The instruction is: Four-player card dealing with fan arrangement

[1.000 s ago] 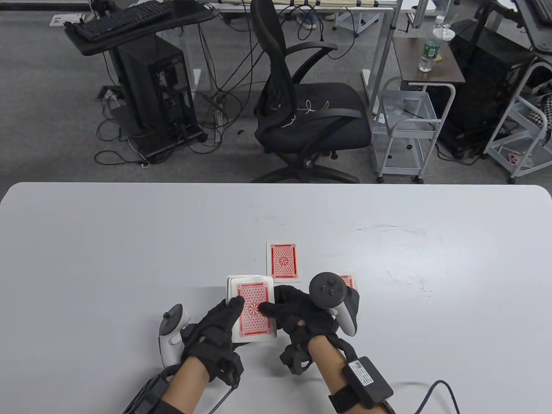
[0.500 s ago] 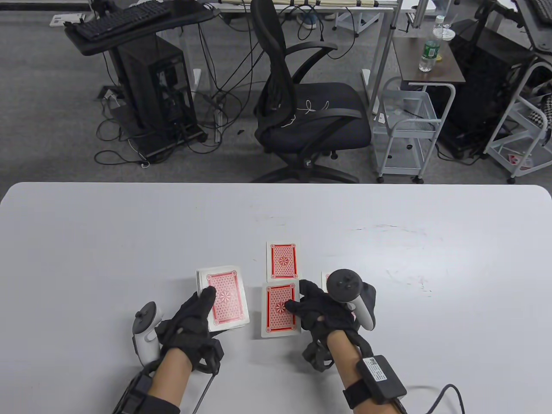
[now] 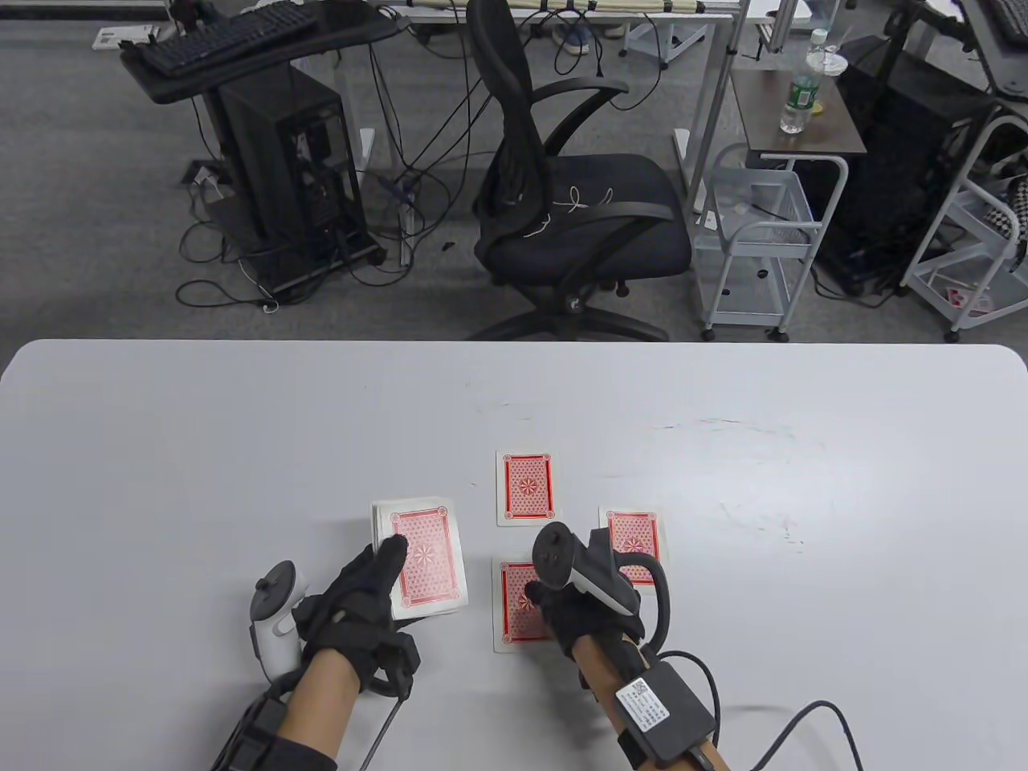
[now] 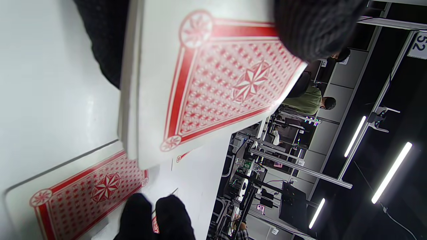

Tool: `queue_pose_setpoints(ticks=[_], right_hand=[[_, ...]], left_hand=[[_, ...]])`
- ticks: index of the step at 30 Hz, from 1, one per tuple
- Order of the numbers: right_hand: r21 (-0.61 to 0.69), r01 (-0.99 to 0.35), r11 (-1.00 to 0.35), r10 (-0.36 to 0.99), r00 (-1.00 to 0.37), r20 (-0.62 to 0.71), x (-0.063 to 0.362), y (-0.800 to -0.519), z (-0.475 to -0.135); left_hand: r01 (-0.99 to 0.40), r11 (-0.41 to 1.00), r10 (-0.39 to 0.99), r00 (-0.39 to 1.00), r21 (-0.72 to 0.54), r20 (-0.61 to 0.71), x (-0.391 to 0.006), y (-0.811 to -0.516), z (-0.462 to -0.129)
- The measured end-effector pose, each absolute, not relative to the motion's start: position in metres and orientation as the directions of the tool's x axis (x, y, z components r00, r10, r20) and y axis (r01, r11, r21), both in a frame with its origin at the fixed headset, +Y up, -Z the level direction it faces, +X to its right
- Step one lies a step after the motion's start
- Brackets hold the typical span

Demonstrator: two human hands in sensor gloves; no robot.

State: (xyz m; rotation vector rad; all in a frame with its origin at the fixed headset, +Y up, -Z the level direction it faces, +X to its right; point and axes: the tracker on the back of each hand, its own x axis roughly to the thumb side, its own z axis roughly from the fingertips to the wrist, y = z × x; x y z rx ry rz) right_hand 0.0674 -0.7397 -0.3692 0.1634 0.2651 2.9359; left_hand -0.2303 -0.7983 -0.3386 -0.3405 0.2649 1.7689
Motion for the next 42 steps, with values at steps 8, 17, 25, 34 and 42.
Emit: queue_pose_setpoints(ticks=[8,17,25,34,42], right_hand=[[0.315,-0.707,-0.633,0.772,-0.607,0.189,0.063,-0.73,-0.364],[0.305,-0.836,-0.456,0.89,-0.434,0.141,0.06,-0.733,-0.365],[0.356,-0.838,-0.413,0.908,-0.408,0.094,0.04,-0.731,-0.378],[0.302,-0.531,-0.792,0.589,-0.794,0.148,-0.013,-0.728,-0.423],[0.243,0.037,-0.969,0.009,-0.983,0.184,-0.073,-0.749,-0.437]], left_hand=[[-0.951,-0.28,0.898,-0.212,-0.131,-0.386,-0.201,-0.792,-0.332],[-0.944,-0.283,0.9,-0.2,-0.171,-0.387,-0.2,-0.78,-0.332],[-0.92,-0.389,0.851,-0.337,-0.052,-0.402,-0.248,-0.791,-0.33],[-0.942,-0.279,0.873,-0.33,0.188,-0.359,-0.312,-0.8,-0.334],[-0.948,-0.277,0.869,-0.318,0.16,-0.38,-0.308,-0.802,-0.338]])
